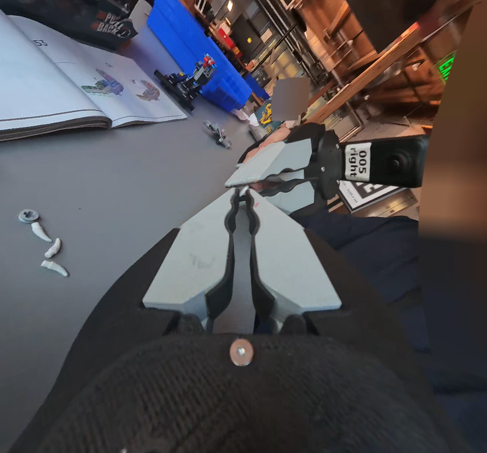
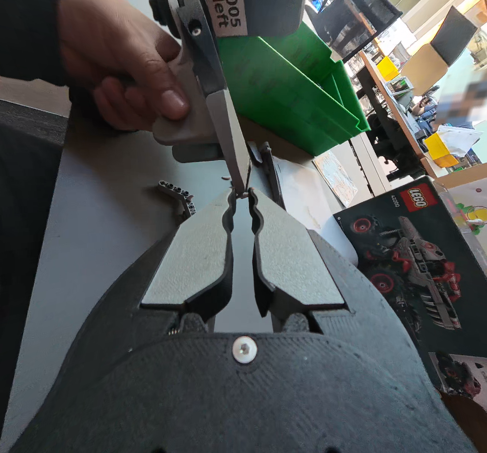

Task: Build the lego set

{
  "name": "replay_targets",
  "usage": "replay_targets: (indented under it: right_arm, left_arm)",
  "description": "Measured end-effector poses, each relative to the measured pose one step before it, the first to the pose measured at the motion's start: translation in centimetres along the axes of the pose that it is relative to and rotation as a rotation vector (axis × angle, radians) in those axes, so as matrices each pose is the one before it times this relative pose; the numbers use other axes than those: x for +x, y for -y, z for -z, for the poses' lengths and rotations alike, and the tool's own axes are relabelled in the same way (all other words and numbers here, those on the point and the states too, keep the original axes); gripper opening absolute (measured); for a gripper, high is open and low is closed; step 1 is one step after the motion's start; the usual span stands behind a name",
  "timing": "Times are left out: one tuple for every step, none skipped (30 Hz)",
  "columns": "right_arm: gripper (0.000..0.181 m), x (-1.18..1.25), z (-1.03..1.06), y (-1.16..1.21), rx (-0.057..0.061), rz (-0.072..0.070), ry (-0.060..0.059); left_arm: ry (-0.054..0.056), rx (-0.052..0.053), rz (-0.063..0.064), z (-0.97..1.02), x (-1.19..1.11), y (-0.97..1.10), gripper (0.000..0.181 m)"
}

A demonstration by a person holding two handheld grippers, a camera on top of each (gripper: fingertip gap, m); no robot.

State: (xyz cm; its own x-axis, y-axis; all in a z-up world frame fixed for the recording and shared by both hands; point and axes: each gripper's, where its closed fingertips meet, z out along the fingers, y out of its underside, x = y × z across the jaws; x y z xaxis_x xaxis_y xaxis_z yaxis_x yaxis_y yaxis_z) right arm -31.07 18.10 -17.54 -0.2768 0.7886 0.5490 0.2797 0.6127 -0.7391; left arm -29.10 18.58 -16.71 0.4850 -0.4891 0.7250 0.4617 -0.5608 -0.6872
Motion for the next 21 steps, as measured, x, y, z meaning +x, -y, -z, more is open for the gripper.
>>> replay_targets:
  right_arm:
    - [0.006, -0.026, -0.069, -0.111, -0.0080, 0.0058, -0.0018]
    - [0.006, -0.001, -0.035, -0.090, -0.0071, 0.0056, -0.0026]
    - [0.006, 0.015, -0.029, -0.087, -0.0075, 0.0057, -0.0034]
    - [0.006, 0.012, -0.031, -0.107, -0.0068, 0.0046, -0.0036]
    - [0.005, 0.009, -0.056, -0.099, -0.0058, 0.0025, -0.0029]
    - [0.005, 0.027, -0.073, -0.121, -0.0065, 0.0025, -0.0032]
    - [0.005, 0.052, -0.087, -0.143, -0.0076, 0.0044, -0.0035]
    - [0.005, 0.043, -0.078, -0.147, -0.0070, 0.0057, -0.0031]
    - [0.005, 0.071, -0.035, -0.065, -0.0031, 0.0040, -0.0044]
    - [0.005, 0.088, -0.001, -0.018, 0.0001, 0.0010, -0.0042]
    - [0.005, 0.054, 0.008, -0.048, 0.0000, -0.0013, -0.0009]
    - [0.005, 0.056, 0.026, -0.018, 0.0044, -0.0043, 0.0012]
    - [0.005, 0.080, 0.091, 0.053, 0.0115, -0.0091, 0.0038]
    - [0.004, 0.058, 0.101, -0.010, 0.0097, -0.0159, 0.0097]
    - [0.003, -0.001, 0.048, -0.032, 0.0114, -0.0205, 0.0178]
    - [0.000, -0.017, -0.005, -0.230, -0.0013, -0.0258, 0.0196]
    - [0.000, 0.317, -0.052, -0.415, -0.0132, -0.0258, -0.0004]
    - [0.000, 0.290, -0.087, -0.413, -0.0103, -0.0223, 0.0030]
    - [0.000, 0.108, -0.123, -0.370, -0.0072, -0.0373, 0.0201]
    - [0.000, 0.020, -0.187, -0.410, -0.0100, -0.0586, 0.0328]
    - [0.000, 0.224, -0.287, -0.642, -0.0228, -0.0732, 0.0285]
  left_arm:
    - [0.0077, -0.0118, -0.0018, 0.001, -0.091, -0.043, 0.001]
    - [0.0037, -0.0092, 0.0017, -0.027, -0.069, -0.031, 0.001]
    - [0.0029, -0.0067, 0.0023, -0.040, -0.077, -0.028, 0.001]
    - [0.0033, -0.0053, 0.0015, -0.049, -0.087, -0.009, 0.001]
    - [0.0039, -0.0057, 0.0009, -0.025, -0.113, -0.018, 0.001]
    - [0.0050, -0.0044, -0.0002, -0.047, -0.127, 0.009, 0.001]
    - [0.0052, -0.0050, 0.0010, -0.058, -0.155, 0.010, 0.001]
    - [0.0006, -0.0045, 0.0016, -0.062, -0.128, 0.017, 0.001]
    - [-0.0066, 0.0013, -0.0018, -0.028, -0.029, 0.063, 0.001]
    - [-0.0051, 0.0048, -0.0082, -0.025, -0.001, 0.082, 0.001]
    - [-0.0003, 0.0033, -0.0086, -0.047, -0.030, 0.023, 0.001]
    - [-0.0033, 0.0063, -0.0057, -0.039, 0.037, 0.069, 0.001]
    - [-0.0109, 0.0114, 0.0013, -0.014, 0.128, 0.100, 0.000]
    - [-0.0141, 0.0119, 0.0112, 0.058, 0.138, 0.139, 0.000]
    - [-0.0086, 0.0002, 0.0150, 0.059, 0.010, 0.009, 0.000]
    - [0.0030, 0.0059, 0.0017, 0.111, -0.093, 0.096, 0.000]
    - [0.0165, 0.0008, -0.0120, 0.202, -0.204, 0.028, 0.000]
    - [0.0282, -0.0086, -0.0184, 0.221, -0.299, -0.059, 0.000]
    - [0.0335, -0.0067, -0.0274, 0.228, -0.302, -0.039, 0.000]
    - [0.0287, -0.0045, -0.0314, 0.218, -0.187, -0.023, 0.000]
    - [0.0191, -0.0025, -0.0256, 0.171, -0.046, -0.008, 0.000]
